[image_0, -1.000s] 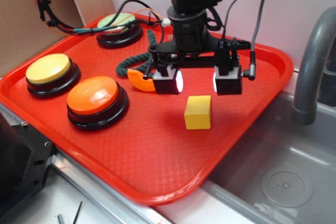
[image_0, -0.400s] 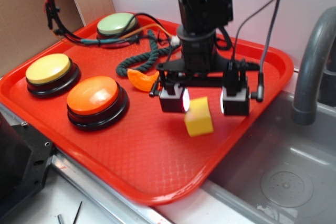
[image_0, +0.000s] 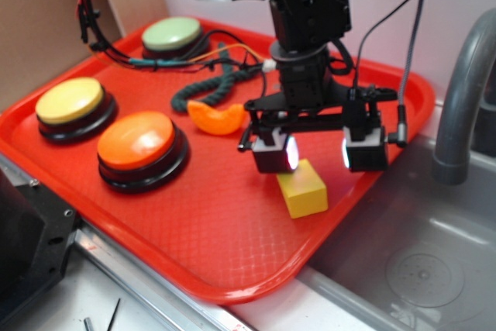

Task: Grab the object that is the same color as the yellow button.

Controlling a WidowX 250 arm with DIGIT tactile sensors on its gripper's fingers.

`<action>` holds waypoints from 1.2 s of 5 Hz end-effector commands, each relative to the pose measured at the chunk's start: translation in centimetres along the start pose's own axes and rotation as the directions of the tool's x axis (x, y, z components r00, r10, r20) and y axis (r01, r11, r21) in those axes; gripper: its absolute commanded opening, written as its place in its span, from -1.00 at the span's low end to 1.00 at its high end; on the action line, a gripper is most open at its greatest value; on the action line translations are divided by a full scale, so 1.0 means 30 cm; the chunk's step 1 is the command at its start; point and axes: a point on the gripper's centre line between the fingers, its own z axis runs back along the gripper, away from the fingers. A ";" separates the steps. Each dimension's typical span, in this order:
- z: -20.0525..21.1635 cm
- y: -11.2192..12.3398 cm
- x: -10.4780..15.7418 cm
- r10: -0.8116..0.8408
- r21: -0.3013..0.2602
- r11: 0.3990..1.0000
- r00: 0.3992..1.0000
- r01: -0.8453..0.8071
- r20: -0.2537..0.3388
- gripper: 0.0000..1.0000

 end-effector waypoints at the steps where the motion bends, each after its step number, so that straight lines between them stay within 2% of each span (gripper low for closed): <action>1: 0.112 0.050 -0.010 0.028 0.000 1.000 0.998 -0.028 0.057 1.00; 2: 0.172 0.070 -0.023 0.049 0.002 0.999 0.996 -0.049 0.074 1.00; 3: 0.178 0.051 -0.046 0.071 -0.010 0.997 0.993 -0.071 0.096 1.00; 4: 0.140 0.030 -0.065 0.177 0.020 0.984 0.982 -0.179 0.065 1.00; 5: 0.095 0.029 -0.070 0.281 -0.011 0.960 0.960 -0.280 0.017 1.00; 6: 0.051 0.027 -0.065 0.296 -0.061 0.953 0.955 -0.297 -0.018 1.00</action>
